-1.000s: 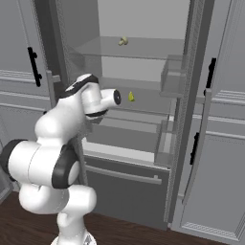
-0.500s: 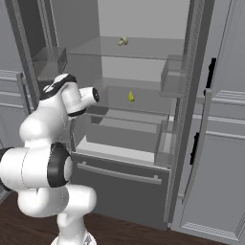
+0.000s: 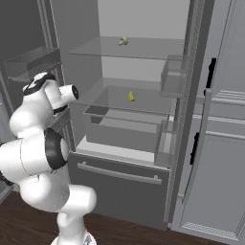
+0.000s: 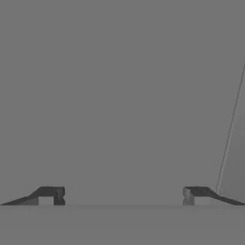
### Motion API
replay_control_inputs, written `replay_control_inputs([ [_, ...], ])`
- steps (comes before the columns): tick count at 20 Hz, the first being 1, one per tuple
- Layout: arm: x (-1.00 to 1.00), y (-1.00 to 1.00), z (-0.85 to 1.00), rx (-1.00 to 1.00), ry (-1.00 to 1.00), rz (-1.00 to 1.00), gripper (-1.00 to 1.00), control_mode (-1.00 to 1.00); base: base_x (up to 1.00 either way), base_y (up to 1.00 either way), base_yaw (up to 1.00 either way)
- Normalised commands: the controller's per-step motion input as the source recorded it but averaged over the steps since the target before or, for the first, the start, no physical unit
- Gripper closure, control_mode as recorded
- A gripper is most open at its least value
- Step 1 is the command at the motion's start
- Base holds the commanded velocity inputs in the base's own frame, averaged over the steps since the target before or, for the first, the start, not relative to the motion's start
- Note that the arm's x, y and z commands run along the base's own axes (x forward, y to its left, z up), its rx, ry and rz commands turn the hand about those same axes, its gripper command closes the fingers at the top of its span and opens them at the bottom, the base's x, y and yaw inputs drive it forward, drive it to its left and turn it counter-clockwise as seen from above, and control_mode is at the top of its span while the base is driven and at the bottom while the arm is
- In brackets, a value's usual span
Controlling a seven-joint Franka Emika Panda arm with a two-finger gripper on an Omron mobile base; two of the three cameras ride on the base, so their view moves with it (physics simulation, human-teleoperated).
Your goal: Grab a lemon wedge from the fridge and one ice cube from the ice bowl, and put them in the glass of lemonade.
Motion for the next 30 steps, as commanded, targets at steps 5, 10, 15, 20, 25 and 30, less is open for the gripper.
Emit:
replay_control_inputs([
  [5,-0.48,-0.14,0.12,0.00,-0.01,-0.04,-1.00,-1.00,0.00,0.00,0.00],
  [10,-1.00,-0.79,0.49,0.06,-0.10,-0.14,-1.00,-1.00,0.00,0.00,0.00],
  [15,-0.90,-0.96,0.76,0.02,-0.06,-0.21,-1.00,-1.00,0.00,0.00,0.00],
  [20,-0.57,-0.83,0.88,-0.01,0.00,-0.21,-1.00,-1.00,0.00,0.00,0.00],
  [25,-0.46,-0.86,0.46,-0.17,0.04,-0.30,-1.00,-1.00,0.00,0.00,0.00],
  [30,-0.30,-0.82,0.14,-0.34,0.28,-0.33,-1.00,-1.00,0.00,0.00,0.00],
])
